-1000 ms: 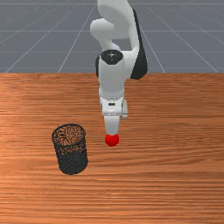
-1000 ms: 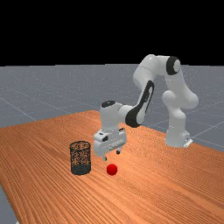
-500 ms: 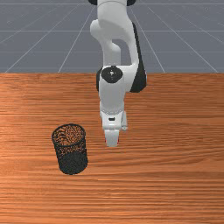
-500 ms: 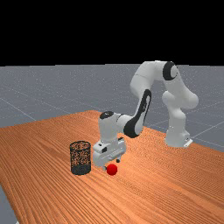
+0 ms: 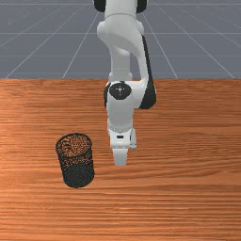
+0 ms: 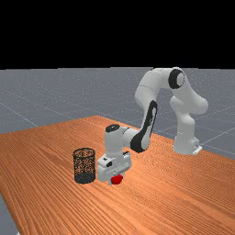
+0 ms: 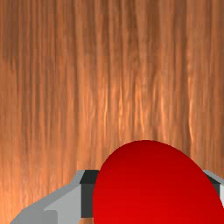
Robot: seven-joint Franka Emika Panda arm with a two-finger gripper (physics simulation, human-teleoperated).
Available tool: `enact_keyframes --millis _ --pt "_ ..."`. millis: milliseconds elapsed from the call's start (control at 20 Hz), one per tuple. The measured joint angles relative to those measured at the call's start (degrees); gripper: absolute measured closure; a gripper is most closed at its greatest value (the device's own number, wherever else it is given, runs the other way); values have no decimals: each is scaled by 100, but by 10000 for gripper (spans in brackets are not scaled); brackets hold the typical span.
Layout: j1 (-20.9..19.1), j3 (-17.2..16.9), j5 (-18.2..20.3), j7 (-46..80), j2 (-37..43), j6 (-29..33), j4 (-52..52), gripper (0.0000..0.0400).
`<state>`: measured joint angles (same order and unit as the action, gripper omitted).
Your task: Put the ball into the container
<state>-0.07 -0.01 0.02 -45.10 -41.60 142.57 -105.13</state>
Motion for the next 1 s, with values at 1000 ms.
enact_keyframes --millis 1000 --pt "74 -212 -489 140 2285 -1169 -416 121"
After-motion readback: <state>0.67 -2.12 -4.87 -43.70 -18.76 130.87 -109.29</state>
